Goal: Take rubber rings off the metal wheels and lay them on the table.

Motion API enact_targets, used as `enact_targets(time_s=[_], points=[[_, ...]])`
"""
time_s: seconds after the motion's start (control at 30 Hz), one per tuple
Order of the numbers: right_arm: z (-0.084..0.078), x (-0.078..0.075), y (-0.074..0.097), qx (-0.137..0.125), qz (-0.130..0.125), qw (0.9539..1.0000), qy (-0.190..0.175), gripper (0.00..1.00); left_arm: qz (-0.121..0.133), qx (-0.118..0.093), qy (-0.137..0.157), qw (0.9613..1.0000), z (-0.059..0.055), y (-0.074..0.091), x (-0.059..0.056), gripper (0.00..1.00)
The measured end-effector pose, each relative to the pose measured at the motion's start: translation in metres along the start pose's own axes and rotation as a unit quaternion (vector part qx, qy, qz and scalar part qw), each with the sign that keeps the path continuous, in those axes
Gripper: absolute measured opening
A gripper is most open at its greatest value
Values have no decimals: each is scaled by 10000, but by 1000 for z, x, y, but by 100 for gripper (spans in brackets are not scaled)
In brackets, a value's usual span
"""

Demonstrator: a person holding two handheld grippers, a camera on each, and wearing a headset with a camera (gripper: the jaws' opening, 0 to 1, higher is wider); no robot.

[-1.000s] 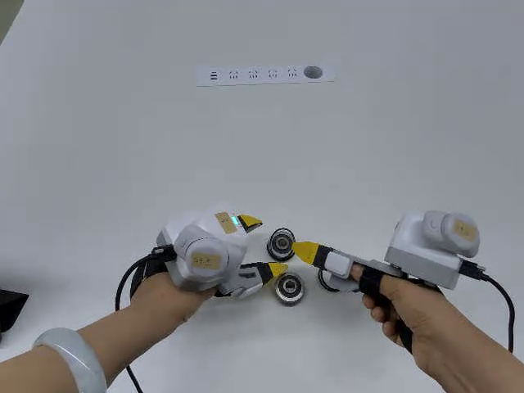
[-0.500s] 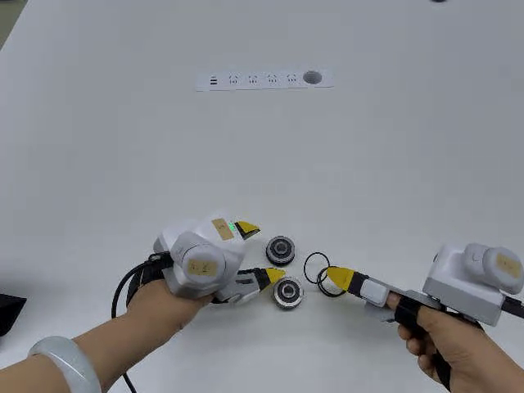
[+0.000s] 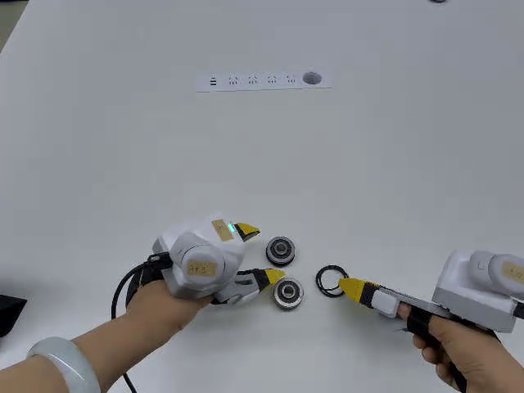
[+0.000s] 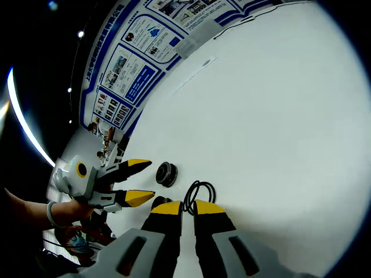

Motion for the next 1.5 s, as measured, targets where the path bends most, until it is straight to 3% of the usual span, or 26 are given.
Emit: enact_targets(time_s=[0.17,0.27,0.47,1.0,1.5], points=[[-2,-3,2,109,-124,9993,335,11,-10,-10,-3,10000,1,0,0,44],[0,-5,4,71,-171,9993,328,12,-25,-26,-10,10000,2,-1,-1,42],[8,0,-1,-19,-82,9996,265,12,-59,-66,-39,10000,5,-3,-2,37],[17,28,-39,84,290,9990,344,12,-98,-28,-12,9999,9,-9,-4,23],[18,32,-53,96,407,9989,208,13,-95,128,-7,9999,6,-17,-1,16]])
Point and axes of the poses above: the centre of the closed fingertips' face, and the gripper's own axes: y roughly backward along the fingers, x roughly to its left, z roughly out of its top, the point moved 4 cm from there along y, roughly backward along the fingers, and after that the axes turned 1 degree about -y, right-handed, at the moved point
